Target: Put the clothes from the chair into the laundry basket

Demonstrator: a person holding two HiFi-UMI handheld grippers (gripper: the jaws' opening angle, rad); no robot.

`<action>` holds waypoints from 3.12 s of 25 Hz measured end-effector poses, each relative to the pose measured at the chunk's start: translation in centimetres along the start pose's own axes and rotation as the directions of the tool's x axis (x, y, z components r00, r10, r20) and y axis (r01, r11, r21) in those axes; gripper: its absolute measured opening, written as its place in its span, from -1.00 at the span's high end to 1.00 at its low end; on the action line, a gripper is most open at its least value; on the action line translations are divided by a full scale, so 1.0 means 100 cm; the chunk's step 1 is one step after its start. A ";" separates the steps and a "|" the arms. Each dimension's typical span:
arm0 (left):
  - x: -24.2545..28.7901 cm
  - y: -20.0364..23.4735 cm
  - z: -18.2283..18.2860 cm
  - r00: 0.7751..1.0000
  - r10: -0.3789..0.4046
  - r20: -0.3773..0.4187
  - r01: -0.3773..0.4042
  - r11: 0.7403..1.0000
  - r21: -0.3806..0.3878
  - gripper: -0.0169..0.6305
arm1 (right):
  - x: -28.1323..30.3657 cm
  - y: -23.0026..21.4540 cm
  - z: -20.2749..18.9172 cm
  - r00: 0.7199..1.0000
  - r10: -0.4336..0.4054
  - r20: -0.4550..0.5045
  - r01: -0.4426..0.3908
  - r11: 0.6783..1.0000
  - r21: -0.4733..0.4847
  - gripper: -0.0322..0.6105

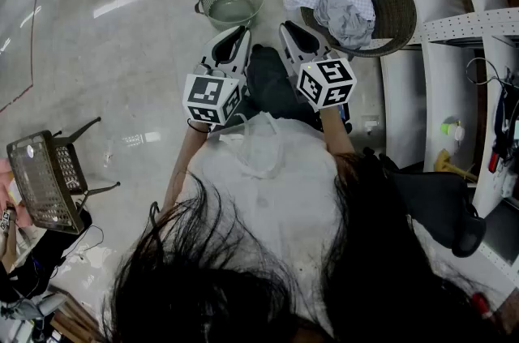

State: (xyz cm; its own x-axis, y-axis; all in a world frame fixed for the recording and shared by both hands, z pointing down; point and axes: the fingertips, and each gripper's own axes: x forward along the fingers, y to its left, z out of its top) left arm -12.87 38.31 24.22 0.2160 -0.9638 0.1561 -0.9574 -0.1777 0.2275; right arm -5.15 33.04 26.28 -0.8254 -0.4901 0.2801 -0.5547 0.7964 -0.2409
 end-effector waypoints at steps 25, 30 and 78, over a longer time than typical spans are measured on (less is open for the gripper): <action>0.041 0.000 -0.004 0.998 -0.032 -0.057 0.035 0.998 0.046 0.82 | 0.012 -0.028 0.001 1.000 -0.014 0.000 0.014 1.000 0.009 0.73; 0.069 -0.004 -0.005 0.994 -0.085 -0.070 0.089 0.994 0.059 0.82 | 0.000 -0.070 -0.004 0.993 -0.121 0.010 0.120 0.992 0.035 0.73; 0.515 -0.078 -0.200 0.831 -0.209 -0.516 0.225 0.974 -0.032 0.82 | 0.064 -0.589 -0.334 0.725 -0.179 -0.665 0.393 0.901 0.185 0.05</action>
State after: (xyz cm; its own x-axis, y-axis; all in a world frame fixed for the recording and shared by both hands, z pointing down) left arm 9.59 -6.01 49.68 0.4780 -0.6612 0.5782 -0.8778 -0.3835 0.2872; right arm 25.78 -5.22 73.27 -0.4288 -0.2624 0.8645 -0.8435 0.4589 -0.2791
